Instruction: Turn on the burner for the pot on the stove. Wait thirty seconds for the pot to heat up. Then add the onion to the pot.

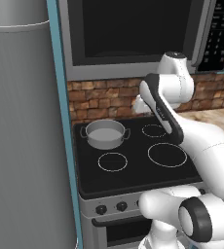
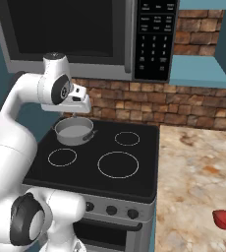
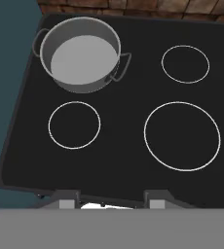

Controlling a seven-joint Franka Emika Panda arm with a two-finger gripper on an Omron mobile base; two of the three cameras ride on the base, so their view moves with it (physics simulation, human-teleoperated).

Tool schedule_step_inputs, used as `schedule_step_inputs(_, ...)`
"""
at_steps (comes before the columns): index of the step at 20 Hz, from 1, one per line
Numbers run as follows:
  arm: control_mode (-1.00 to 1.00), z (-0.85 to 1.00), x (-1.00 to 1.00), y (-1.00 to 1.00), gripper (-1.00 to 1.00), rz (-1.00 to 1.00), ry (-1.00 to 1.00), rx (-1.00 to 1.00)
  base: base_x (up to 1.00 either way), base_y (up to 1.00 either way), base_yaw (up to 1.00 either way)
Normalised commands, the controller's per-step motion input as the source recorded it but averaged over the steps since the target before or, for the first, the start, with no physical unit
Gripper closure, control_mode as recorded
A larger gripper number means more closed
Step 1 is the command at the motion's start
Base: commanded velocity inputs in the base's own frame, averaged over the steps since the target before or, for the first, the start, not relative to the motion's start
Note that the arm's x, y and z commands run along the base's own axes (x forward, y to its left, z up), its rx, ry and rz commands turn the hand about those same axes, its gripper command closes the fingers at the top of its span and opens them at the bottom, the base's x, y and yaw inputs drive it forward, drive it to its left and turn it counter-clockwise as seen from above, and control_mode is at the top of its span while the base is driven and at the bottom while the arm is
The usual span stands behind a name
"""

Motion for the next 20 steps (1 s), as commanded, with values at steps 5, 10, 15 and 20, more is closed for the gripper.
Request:
schedule_step_inputs(5,-1.00,-0.10,-0.23,0.07,-1.00,0.00,0.00,-0.01,0.00,0.00,0.00)
schedule_step_inputs(10,-1.00,-0.33,-0.51,0.26,-1.00,0.03,0.00,-0.10,0.00,0.00,0.00)
schedule_step_inputs(15,-1.00,-0.35,-0.47,0.32,-1.00,0.06,0.00,-0.09,0.00,0.00,0.00)
schedule_step_inputs(20,-1.00,-0.31,-0.39,0.34,-1.00,0.07,0.00,-0.08,0.00,0.00,0.00)
